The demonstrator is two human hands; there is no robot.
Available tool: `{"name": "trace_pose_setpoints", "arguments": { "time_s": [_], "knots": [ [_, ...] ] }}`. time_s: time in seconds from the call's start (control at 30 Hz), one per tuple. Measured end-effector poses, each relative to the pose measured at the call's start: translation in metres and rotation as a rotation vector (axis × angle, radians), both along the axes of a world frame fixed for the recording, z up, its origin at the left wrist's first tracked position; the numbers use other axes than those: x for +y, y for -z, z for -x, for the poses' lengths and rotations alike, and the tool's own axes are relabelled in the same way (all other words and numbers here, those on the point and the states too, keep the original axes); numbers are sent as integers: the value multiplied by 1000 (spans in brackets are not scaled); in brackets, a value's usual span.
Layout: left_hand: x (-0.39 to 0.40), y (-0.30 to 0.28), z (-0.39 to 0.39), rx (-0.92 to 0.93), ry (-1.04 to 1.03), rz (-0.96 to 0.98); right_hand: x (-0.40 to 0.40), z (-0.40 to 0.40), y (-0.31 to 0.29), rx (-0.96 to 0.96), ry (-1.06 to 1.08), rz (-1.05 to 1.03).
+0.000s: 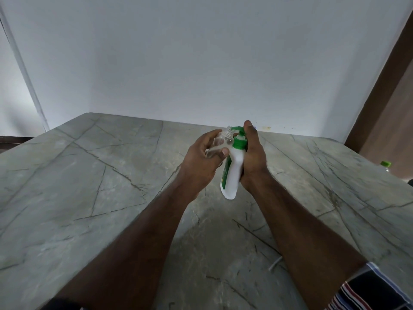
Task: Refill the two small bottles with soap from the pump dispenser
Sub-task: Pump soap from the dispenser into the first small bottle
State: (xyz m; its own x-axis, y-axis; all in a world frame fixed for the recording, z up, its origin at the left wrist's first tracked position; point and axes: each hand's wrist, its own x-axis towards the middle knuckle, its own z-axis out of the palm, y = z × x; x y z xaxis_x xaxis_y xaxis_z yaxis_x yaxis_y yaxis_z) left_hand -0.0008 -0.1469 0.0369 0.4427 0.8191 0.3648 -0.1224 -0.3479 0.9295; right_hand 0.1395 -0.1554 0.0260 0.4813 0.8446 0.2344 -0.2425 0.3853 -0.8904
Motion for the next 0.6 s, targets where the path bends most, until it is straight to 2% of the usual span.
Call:
{"name": "trace_pose_setpoints", "arguments": {
  "time_s": [0.6],
  "knots": [
    [-2, 1, 0, -8, -7, 14, 1, 2, -1, 99, -15, 1]
  ]
}}
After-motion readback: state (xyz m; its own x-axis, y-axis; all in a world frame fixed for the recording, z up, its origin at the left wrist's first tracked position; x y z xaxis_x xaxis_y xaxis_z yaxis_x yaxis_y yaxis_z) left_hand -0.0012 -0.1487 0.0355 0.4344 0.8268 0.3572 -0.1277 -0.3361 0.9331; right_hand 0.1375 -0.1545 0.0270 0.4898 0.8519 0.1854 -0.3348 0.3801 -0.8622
